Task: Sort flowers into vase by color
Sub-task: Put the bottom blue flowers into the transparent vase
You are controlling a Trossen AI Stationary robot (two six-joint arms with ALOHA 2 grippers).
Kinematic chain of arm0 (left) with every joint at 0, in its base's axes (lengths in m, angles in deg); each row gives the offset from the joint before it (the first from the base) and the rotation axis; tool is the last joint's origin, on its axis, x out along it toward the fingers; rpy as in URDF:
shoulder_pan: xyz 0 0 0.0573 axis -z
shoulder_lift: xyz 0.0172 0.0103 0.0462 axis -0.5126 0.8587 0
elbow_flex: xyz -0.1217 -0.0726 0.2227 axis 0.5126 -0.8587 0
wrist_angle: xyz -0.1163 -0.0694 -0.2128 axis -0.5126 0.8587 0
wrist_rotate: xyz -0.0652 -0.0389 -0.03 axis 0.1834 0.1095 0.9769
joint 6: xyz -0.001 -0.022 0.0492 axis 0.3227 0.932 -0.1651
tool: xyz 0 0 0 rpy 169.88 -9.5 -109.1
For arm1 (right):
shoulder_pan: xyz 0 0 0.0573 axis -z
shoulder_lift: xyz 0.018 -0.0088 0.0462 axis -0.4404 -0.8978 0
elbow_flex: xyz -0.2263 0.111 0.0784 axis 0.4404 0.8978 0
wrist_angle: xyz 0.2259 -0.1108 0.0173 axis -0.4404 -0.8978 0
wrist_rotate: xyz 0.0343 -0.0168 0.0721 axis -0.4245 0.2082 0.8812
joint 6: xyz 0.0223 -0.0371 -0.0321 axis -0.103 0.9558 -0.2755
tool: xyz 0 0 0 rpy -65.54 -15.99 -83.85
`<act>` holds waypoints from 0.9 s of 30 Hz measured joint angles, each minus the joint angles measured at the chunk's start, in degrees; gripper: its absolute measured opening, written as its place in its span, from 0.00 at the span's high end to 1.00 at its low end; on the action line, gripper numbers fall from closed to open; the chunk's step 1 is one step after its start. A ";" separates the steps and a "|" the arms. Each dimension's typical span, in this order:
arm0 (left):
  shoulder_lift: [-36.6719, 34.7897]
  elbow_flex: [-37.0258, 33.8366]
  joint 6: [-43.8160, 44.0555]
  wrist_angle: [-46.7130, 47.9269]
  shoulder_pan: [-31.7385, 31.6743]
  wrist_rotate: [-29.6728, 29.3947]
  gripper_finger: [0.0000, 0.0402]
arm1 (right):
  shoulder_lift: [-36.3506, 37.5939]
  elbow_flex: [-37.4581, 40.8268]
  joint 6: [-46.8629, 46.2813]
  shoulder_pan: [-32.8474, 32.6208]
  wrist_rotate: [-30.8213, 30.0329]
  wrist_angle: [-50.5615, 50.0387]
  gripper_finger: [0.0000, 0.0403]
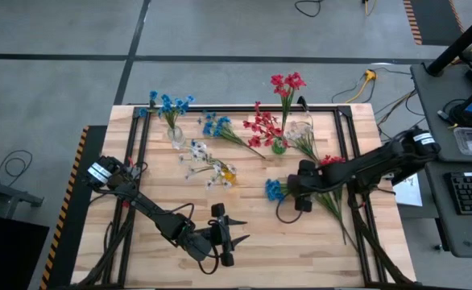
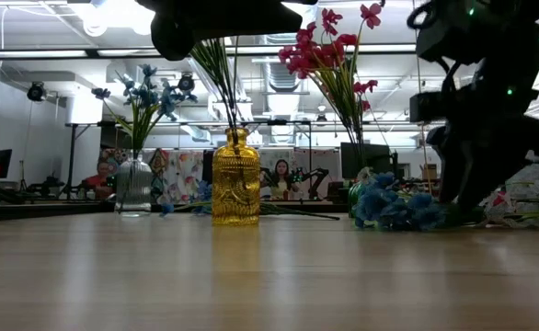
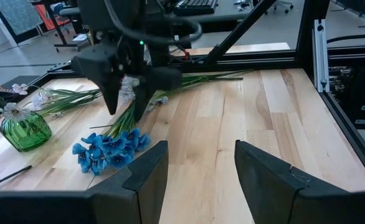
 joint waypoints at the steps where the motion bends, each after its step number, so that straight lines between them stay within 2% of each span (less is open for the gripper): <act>1: -0.01 0.00 -0.01 0.01 0.00 0.00 0.57 | -0.78 0.00 0.22 0.00 -0.05 0.17 0.41; 8: -0.01 0.00 -0.02 0.01 0.00 0.00 0.57 | -5.99 -0.23 1.02 -0.22 0.46 2.35 0.56; 12: 0.00 0.00 -0.02 0.00 0.00 0.00 0.57 | -6.55 -0.26 1.03 -0.24 1.07 2.97 0.72; 17: 0.00 0.00 -0.02 0.00 -0.02 0.00 0.57 | -3.30 0.07 1.04 -0.29 0.02 2.37 0.93; 19: 0.00 0.00 -0.02 0.00 -0.07 0.00 0.57 | -0.76 0.04 1.12 -0.50 0.02 2.46 0.96; 27: 0.00 0.00 -0.02 -0.11 -0.22 0.00 0.57 | 12.47 0.04 1.64 -1.91 0.28 2.32 0.95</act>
